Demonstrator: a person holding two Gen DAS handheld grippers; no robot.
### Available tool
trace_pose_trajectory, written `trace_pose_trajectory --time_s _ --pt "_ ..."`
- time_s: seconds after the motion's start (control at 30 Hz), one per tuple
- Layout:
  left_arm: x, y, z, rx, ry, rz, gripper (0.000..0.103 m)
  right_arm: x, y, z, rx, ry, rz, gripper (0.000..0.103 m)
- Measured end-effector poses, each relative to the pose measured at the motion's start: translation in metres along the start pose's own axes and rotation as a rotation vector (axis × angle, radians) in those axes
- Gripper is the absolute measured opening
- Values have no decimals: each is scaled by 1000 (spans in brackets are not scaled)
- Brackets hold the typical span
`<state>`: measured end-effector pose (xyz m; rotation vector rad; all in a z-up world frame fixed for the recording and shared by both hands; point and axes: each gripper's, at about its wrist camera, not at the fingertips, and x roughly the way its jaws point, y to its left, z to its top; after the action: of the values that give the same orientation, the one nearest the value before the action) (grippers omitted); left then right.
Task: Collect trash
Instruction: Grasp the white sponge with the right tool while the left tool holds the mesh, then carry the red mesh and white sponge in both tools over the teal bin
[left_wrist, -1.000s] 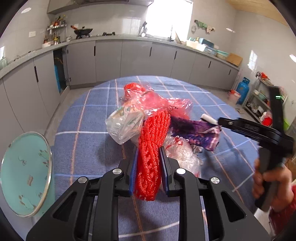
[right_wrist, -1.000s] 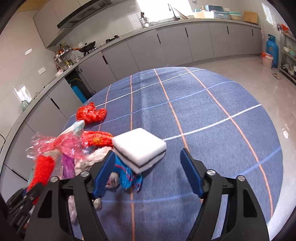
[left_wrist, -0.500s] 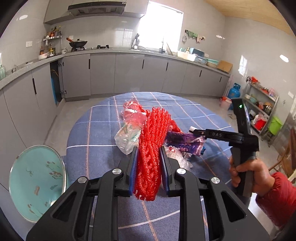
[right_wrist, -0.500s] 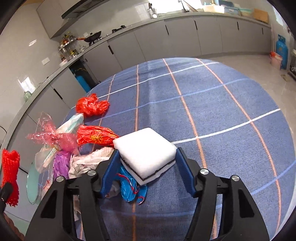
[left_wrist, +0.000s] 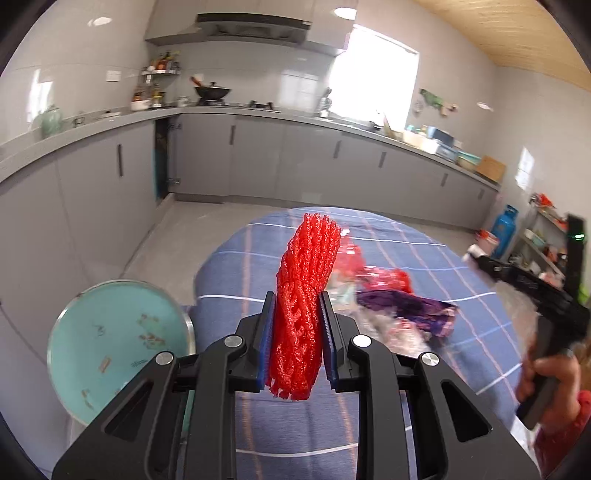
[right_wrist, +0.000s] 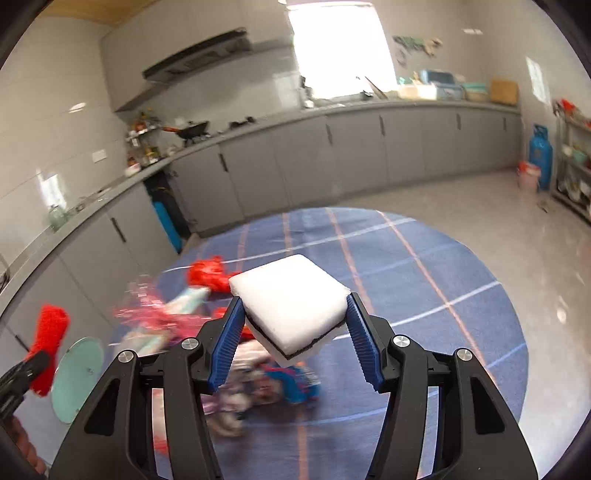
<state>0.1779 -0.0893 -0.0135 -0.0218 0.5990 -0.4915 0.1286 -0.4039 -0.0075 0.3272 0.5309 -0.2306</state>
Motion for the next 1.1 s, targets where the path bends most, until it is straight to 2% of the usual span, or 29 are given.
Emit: trace_pose_trajectory --time_s 0.13,0.3,0.53,0.8,1.1 --pt "-6 10 -1 1 -16 62 23 -5 38 -9 -23 8 85 57" --pt "-9 27 -2 -22 0 157 23 -1 87 -20 -54 36 187 57" --pt "-21 58 -9 -60 7 249 23 6 143 -35 -95 82 281 57" --pt "-33 91 -19 -116 15 289 23 5 191 -47 -147 109 342 57" --pt "-39 117 -24 -164 31 320 23 6 221 -60 -183 136 377 58"
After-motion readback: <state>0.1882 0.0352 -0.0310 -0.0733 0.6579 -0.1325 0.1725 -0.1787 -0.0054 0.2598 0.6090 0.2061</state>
